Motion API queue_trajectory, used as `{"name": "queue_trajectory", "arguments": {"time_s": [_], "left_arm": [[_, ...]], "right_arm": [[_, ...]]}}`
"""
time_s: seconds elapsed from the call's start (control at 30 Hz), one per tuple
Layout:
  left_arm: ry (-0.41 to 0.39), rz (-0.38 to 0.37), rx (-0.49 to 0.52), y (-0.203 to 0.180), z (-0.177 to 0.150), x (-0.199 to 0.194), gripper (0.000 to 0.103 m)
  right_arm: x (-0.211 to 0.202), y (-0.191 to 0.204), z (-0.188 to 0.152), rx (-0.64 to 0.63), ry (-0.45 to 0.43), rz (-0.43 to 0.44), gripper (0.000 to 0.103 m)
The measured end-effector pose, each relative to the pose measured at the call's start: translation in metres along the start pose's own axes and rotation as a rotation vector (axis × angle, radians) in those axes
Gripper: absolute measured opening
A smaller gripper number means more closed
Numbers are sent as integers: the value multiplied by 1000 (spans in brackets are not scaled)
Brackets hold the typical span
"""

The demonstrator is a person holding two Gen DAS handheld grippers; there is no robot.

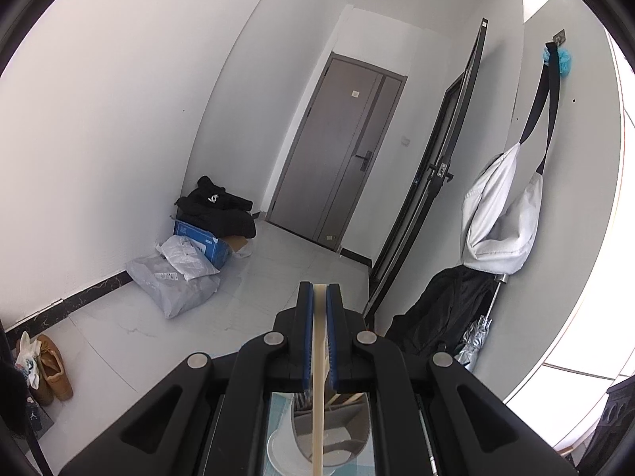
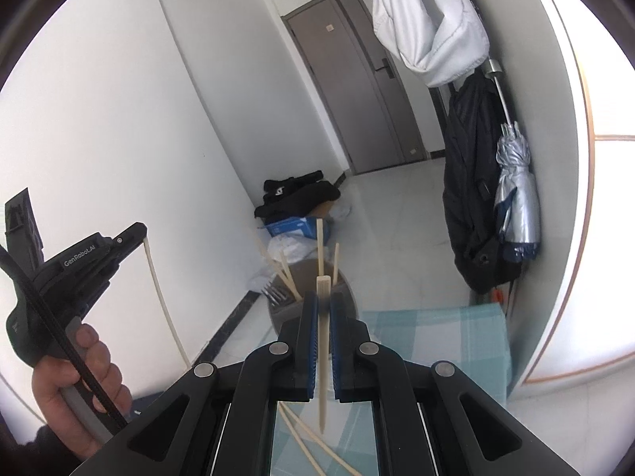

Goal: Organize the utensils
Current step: 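Lift and carry both chopsticks with both grippers over the white holder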

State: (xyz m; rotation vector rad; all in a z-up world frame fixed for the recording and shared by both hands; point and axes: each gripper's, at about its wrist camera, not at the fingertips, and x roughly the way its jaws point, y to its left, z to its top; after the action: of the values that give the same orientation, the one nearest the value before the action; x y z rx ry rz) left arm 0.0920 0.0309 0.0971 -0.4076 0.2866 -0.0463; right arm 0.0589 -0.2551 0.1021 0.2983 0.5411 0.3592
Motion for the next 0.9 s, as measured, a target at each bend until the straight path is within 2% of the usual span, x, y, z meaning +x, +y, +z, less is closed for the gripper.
{"name": "queue_trajectory", "arguments": {"time_s": [0.23, 0.5, 0.7, 0.9], "left_arm": [[-41, -8, -17, -6, 14, 34, 3], [-59, -14, -15, -9, 17, 77, 3], [-72, -8, 28, -11, 11, 101, 3], [-88, 0, 98, -16, 1, 114, 3]], "right_arm": [[14, 1, 49, -15, -43, 5, 5], [48, 1, 97, -11, -83, 31, 5], [79, -2, 113, -3, -95, 36, 5], [104, -13, 111, 21, -80, 35, 5]]}}
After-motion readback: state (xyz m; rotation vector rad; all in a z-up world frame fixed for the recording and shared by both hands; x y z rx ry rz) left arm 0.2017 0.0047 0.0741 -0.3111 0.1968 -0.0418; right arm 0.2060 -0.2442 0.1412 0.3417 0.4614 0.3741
